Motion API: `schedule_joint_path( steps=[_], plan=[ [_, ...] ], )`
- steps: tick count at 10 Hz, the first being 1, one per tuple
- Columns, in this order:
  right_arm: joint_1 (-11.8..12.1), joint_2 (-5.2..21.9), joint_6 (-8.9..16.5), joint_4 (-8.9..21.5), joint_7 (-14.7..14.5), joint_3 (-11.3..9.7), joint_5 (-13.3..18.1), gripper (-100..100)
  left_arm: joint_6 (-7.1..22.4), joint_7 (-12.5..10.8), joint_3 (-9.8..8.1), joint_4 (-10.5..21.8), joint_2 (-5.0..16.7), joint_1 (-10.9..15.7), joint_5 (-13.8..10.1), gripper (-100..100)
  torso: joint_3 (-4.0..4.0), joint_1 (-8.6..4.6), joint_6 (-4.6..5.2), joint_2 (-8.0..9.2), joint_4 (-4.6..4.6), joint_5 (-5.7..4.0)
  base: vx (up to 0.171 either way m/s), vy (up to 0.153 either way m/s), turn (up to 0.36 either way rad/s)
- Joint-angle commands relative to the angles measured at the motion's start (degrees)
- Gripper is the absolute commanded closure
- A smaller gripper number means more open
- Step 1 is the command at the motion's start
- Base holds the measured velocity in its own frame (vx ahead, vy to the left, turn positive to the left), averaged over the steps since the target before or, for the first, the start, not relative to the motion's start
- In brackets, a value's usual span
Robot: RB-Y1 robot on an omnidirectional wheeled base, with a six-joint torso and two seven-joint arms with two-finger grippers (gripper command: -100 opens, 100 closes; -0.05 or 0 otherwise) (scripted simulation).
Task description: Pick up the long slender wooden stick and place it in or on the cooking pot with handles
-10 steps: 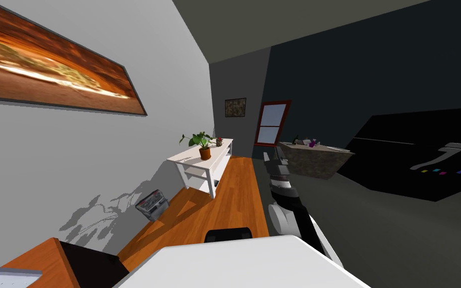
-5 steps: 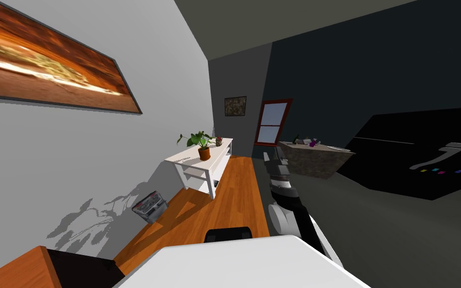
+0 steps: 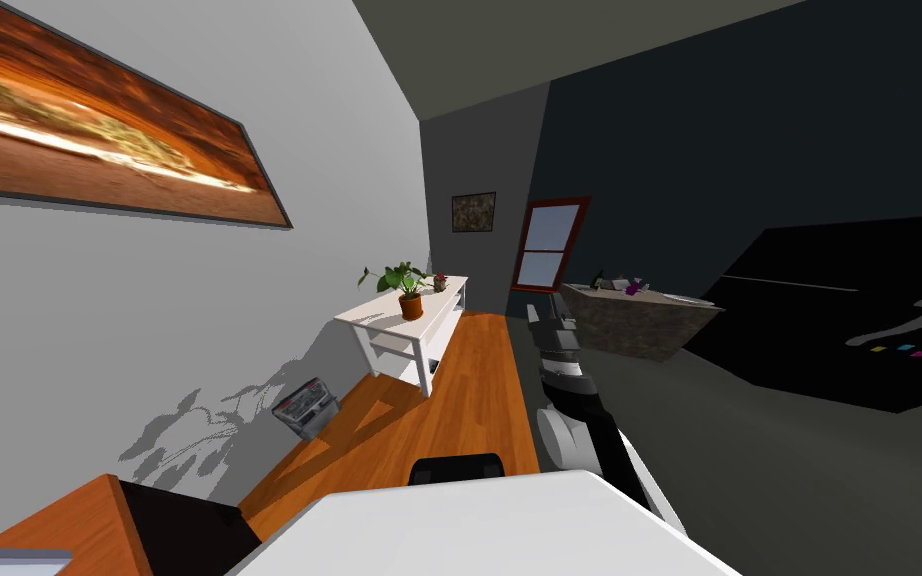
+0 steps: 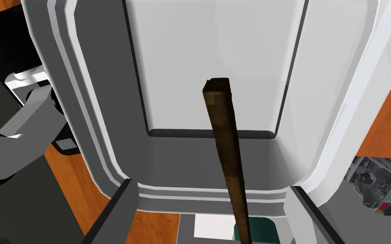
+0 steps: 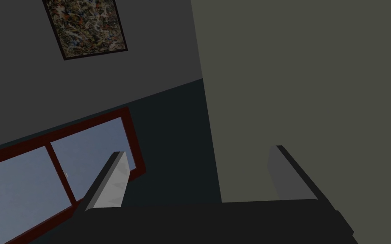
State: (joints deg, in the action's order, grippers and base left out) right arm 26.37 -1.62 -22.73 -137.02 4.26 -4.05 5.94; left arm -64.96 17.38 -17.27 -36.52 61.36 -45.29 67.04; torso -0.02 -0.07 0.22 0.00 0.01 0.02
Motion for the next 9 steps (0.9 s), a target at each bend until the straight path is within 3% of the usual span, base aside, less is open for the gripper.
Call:
schedule_joint_path(
  steps=[1,2,4,5,7,8,9],
  plan=[
    [0.0,0.0,0.0,0.0,0.0,0.0,0.0,0,0.1,-0.7,1.87,-1.2,0.4,-0.2,-0.5,-100,0.0,0.0,0.0,0.0,0.0,0.0,-0.007,-0.014,-0.01],
    [0.0,0.0,0.0,0.0,0.0,0.0,0.0,0,-0.5,-0.4,4.09,0.6,2.5,3.0,-3.2,-100,-0.01,0.01,-0.01,-0.01,0.0,-0.01,-0.011,-0.015,0.113],
    [0.0,0.0,0.0,0.0,0.0,0.0,0.0,0,-0.5,-0.4,7.15,0.6,2.5,3.5,-3.2,-100,-0.01,0.01,-0.02,-0.01,0.0,-0.01,-0.008,-0.014,0.043],
    [0.0,0.0,0.0,0.0,0.0,0.0,0.0,0,-1.0,-0.1,9.23,2.4,4.6,6.9,-5.9,-100,-0.01,0.03,-0.02,-0.01,-0.01,0.0,-0.013,-0.014,0.13],
    [0.0,0.0,0.0,0.0,0.0,0.0,0.0,0,-1.0,-0.1,12.43,2.4,4.6,7.1,-6.0,-100,0.01,-0.01,-0.03,0.02,0.0,0.0,-0.011,-0.014,0.028],
    [0.0,0.0,0.0,0.0,0.0,0.0,0.0,0,-1.6,0.1,14.19,4.2,6.7,9.9,-8.8,-100,0.0,-0.01,-0.04,0.01,-0.01,0.0,-0.01,-0.018,0.117],
    [0.0,0.0,0.0,0.0,0.0,0.0,0.0,0,-1.6,0.1,15.77,4.2,6.7,10.8,-8.8,-100,0.01,-0.04,-0.08,0.03,-0.01,0.0,-0.012,-0.023,0.086]
  ],
)
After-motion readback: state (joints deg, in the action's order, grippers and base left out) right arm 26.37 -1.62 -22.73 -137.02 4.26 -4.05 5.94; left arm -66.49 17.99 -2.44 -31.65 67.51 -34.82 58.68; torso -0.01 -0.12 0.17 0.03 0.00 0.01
